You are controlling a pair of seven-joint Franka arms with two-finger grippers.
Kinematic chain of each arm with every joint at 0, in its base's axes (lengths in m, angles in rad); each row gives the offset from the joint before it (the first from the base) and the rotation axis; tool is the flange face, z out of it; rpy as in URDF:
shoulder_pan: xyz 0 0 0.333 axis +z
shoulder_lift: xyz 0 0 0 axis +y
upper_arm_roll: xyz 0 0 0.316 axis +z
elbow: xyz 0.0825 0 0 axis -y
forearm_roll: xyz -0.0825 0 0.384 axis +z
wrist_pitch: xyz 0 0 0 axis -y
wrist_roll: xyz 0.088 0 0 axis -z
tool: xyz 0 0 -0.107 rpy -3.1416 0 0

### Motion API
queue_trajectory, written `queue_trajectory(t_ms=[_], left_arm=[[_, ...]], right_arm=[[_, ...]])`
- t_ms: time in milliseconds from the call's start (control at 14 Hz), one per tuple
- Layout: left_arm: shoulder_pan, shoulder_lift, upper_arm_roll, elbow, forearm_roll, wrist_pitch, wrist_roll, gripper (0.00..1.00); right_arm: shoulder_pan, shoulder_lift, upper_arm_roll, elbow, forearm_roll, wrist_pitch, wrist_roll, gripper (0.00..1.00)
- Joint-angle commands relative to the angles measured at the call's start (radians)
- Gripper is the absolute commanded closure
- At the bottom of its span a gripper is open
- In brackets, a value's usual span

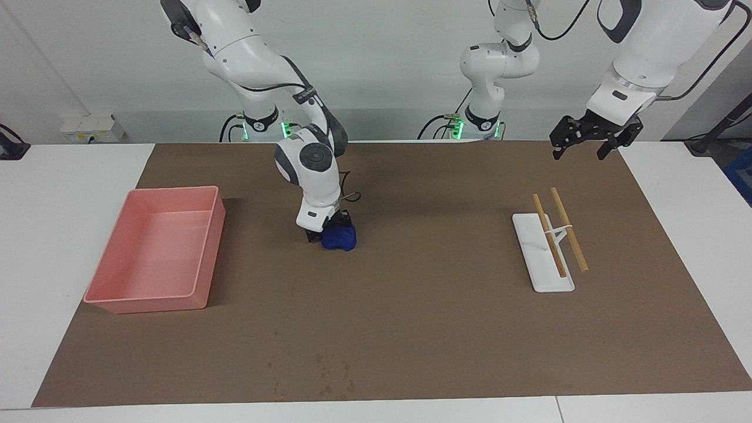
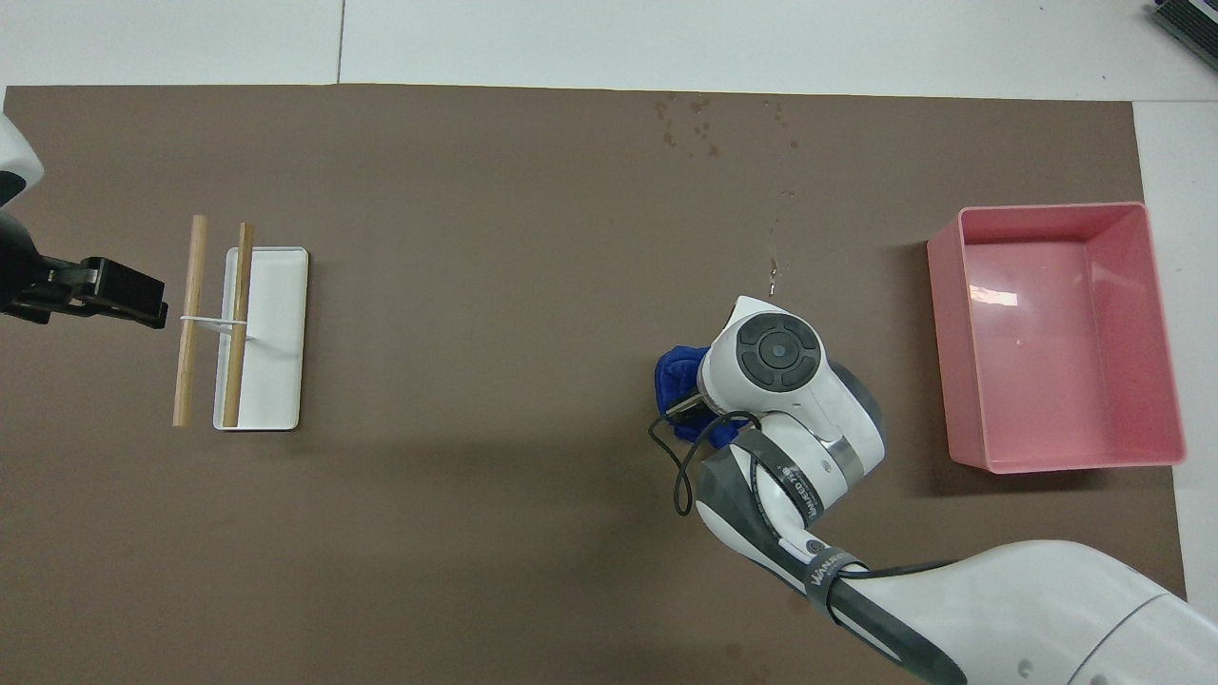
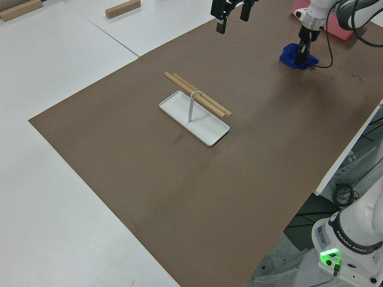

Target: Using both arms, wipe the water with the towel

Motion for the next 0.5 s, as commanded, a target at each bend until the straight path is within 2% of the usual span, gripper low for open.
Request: queue_trajectory(t_ms=[0,430], left_arm=[[-0.008,-0.016,0.008,-0.021,0.017,0.012,0.004,0.00],[-0.008,-0.016,0.008,-0.021,0.017,0.012,0.004,0.00]], right_arm=[[-0.015,0.050,0.007,-0.045,0.017,0.012,-0.010,1.00],[-0.011,0.020,0.009,-0.045,0.017,-0.005,-0.008,1.00]])
